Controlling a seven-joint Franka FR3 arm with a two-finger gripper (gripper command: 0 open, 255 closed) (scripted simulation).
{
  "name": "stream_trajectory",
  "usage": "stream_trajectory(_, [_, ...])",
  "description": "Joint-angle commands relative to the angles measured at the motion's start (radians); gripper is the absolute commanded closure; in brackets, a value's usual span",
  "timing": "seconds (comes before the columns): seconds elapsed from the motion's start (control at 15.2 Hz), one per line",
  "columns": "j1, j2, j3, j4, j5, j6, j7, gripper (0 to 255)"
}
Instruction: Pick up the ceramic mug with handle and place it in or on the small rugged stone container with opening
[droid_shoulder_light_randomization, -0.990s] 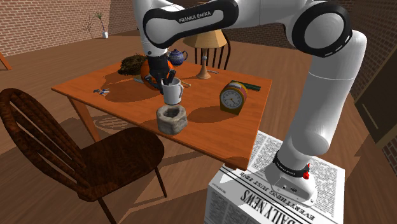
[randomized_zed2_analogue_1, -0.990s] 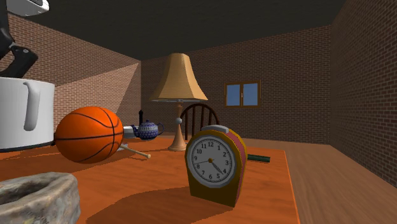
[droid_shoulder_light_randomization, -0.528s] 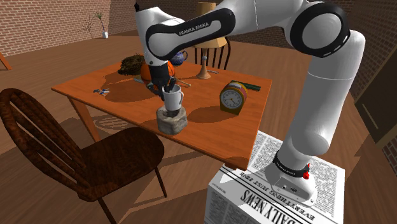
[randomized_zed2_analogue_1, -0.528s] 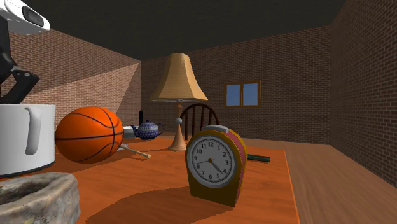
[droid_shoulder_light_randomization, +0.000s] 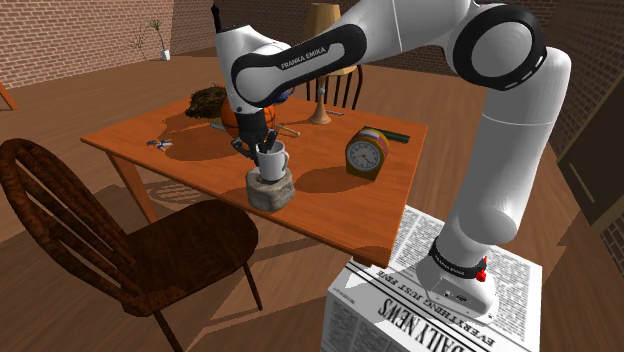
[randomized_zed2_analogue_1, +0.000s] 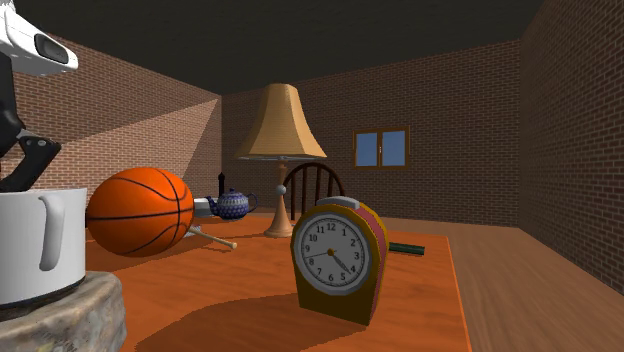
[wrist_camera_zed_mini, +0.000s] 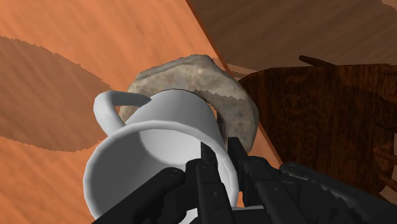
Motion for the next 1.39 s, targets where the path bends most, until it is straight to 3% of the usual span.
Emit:
stream_trajectory(0.0, [0.000, 0.000, 0.000, -0.001, 0.000, 0.001, 0.000, 255])
stream_trajectory(0.13, [0.000, 0.000, 0.000, -0.001, 0.000, 0.001, 0.000, 255])
stream_trajectory(0.2, [0.000, 0.000, 0.000, -0.001, 0.000, 0.001, 0.000, 0])
stream_trajectory(0.53, [0.000, 0.000, 0.000, -0.001, 0.000, 0.001, 0.000, 0])
stream_trajectory(0.79, [0.004, -0.013, 0.004, 0.110, 0.007, -0.123, -0.005, 0])
stream_trajectory(1.32, [0.004, -0.013, 0.004, 0.110, 0.007, -0.123, -0.005, 0])
